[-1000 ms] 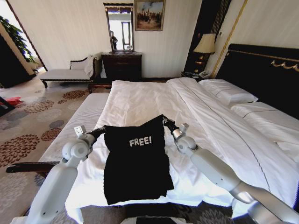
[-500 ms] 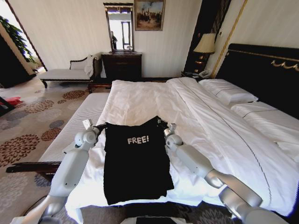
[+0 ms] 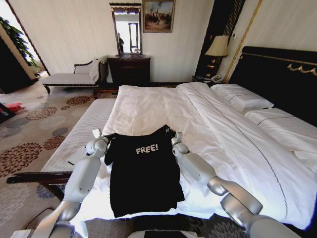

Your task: Fold the clothes on the bed.

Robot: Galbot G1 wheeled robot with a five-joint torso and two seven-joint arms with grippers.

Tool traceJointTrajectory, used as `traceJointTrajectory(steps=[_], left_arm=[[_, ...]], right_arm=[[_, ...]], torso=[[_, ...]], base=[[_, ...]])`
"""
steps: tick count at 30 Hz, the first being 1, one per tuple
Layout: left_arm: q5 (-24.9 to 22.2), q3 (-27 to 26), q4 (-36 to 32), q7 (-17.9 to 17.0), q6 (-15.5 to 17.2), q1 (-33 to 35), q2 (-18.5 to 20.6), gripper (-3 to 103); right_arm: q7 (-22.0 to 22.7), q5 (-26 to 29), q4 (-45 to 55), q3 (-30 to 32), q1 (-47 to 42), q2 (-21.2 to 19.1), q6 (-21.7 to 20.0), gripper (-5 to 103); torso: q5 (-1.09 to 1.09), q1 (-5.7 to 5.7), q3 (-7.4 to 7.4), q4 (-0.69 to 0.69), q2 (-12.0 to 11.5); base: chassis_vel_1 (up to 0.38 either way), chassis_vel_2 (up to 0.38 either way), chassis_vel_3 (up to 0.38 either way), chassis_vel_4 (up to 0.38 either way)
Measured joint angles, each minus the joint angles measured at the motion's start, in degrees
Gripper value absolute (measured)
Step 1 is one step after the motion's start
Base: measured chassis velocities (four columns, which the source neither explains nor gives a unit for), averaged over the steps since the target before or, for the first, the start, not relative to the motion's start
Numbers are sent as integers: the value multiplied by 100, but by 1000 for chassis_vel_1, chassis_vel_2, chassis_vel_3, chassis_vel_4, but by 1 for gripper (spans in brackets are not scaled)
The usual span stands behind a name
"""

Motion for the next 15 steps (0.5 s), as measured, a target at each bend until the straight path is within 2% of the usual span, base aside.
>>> traceJointTrajectory(steps=[1, 2, 4, 7, 8, 10, 13, 14, 15], left_arm=[[-20, -47, 62, -28, -16, -30, -2, 32], [-75, -167, 218, -66, -43, -105, -6, 38], [-102, -236, 315, -89, -60, -148, -7, 38], [-210, -456, 570, -194, -114, -259, 27, 54], [-337, -523, 550, -246, -115, -262, 73, 60], [-438, -551, 473, -290, -109, -260, 101, 60], [-916, -586, -63, -520, -13, -233, 206, 77], [-1025, -561, -280, -560, 28, -200, 248, 82], [-1025, -561, -280, -560, 28, -200, 248, 82]], right_arm=[[20, 1, -57, 50, 42, 25, -5, 18], [68, 20, -224, 224, 173, 96, -32, 28], [95, 39, -317, 335, 254, 126, -44, 28], [146, 96, -497, 515, 459, 115, -42, 45], [146, 142, -395, 492, 448, 20, -44, 50], [142, 194, -258, 472, 409, -73, -54, 50], [171, 412, 337, 446, 119, -414, -123, 67], [192, 426, 481, 462, 33, -488, -126, 67], [192, 426, 481, 462, 33, -488, -126, 67]], torso=[[0, 0, 0, -1, 0], [1, 0, 0, 0, 0], [0, 0, 0, 1, 0], [-1, 1, 0, 2, 0], [0, 2, 1, 2, 0], [-1, 2, 1, 4, 0], [2, 0, 0, -2, 0], [2, 0, -1, -3, 0], [2, 0, -1, -3, 0]], base=[[0, 0, 0, 0], [0, 0, 0, 0], [0, 0, 0, 0], [0, 0, 0, 0], [0, 0, 0, 0], [0, 0, 0, 0], [0, 0, 0, 0], [0, 0, 0, 0], [0, 0, 0, 0]])
